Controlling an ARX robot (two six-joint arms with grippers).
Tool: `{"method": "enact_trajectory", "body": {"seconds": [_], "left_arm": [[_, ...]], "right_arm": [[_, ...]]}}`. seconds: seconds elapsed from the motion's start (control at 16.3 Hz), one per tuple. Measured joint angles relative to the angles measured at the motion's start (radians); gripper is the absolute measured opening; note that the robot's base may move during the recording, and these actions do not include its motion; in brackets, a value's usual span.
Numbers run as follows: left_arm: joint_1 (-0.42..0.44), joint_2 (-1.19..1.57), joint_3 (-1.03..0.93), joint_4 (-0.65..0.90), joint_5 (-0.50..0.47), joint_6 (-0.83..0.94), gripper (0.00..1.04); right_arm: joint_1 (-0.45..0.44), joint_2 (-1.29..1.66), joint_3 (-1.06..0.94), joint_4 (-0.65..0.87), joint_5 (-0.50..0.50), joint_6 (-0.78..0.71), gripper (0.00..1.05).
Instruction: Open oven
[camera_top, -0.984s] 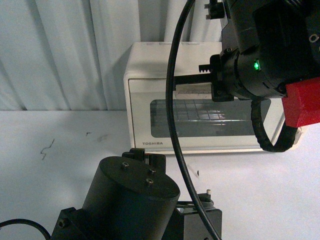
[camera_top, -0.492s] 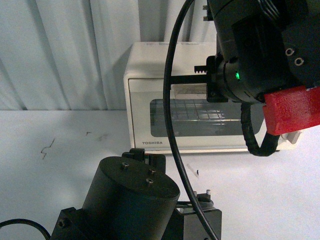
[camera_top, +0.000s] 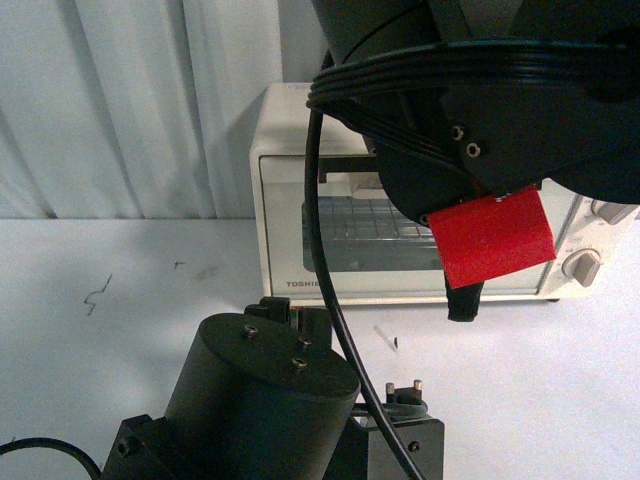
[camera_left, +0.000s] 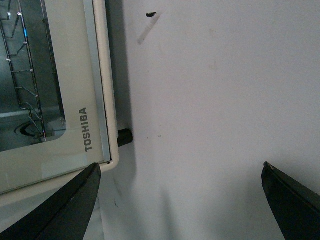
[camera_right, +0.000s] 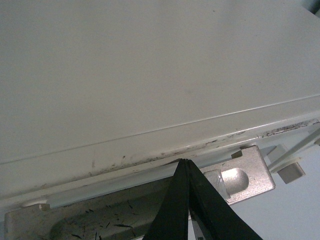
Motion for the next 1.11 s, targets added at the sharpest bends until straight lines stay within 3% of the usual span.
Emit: {"method": "enact_trajectory", "body": {"seconds": [0.31,0.68,1.11], "left_arm": [[0.0,0.0,0.0,0.0,0.0,0.0,0.98],[0.0,0.0,-0.001,0.0,0.0,0.0,0.98],[0.0,0.0,-0.001,0.0,0.0,0.0,0.98]], "right_arm": [[0.019,0.041,0.04,-0.058,0.077,0.086,0.02],[0.053,0.069,0.098,-0.229,0.134,0.203,0.02],[0.084,0.072,0.095,-0.254,0.156,0.246,0.02]]}}
